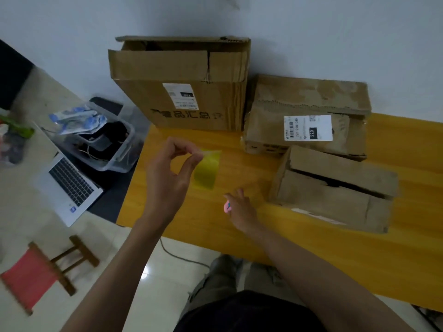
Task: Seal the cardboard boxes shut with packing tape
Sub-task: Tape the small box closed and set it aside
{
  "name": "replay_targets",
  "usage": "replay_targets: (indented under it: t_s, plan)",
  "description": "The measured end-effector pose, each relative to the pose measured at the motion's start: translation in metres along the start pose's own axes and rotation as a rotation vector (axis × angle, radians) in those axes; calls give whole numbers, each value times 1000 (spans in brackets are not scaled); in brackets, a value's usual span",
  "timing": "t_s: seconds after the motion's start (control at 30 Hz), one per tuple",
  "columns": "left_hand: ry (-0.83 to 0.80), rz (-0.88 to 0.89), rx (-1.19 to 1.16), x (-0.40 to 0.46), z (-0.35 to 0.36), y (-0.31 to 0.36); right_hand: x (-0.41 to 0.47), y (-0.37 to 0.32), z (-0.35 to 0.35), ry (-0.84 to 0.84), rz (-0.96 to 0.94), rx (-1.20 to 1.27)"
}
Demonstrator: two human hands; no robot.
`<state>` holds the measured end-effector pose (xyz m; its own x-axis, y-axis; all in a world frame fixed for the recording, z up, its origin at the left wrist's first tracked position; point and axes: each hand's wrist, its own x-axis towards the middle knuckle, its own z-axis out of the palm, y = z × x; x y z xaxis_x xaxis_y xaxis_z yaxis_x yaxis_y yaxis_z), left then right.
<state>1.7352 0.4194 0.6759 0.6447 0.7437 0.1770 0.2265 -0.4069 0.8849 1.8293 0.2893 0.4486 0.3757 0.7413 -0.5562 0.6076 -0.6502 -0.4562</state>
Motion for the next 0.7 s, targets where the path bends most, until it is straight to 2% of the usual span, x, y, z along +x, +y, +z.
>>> replay_targets:
  t_s: [0.07, 0.17, 0.3, 0.37, 0.43, 0.57, 0.7]
  plan:
    - [-11, 21, -8, 3, -3, 2, 6, -2, 4, -44, 5, -125]
    - [-30, 32, -49, 3, -3, 9, 15, -4, 7, -19, 8, -197]
    - [-76, 70, -74, -2, 1, 20, 23, 1, 13, -18, 35, -141]
    - [-121, 94, -91, -5, 8, 27, 20, 5, 13, -66, 44, 32]
    - [-169, 115, -121, -6, 19, 38, 7, 7, 4, -34, 18, 329]
    - [-254, 191, -199, -9, 46, 68, -53, 7, -46, 224, 57, 808]
    - [-360, 235, -268, -10, 79, 97, -134, 39, -99, 472, 71, 1143]
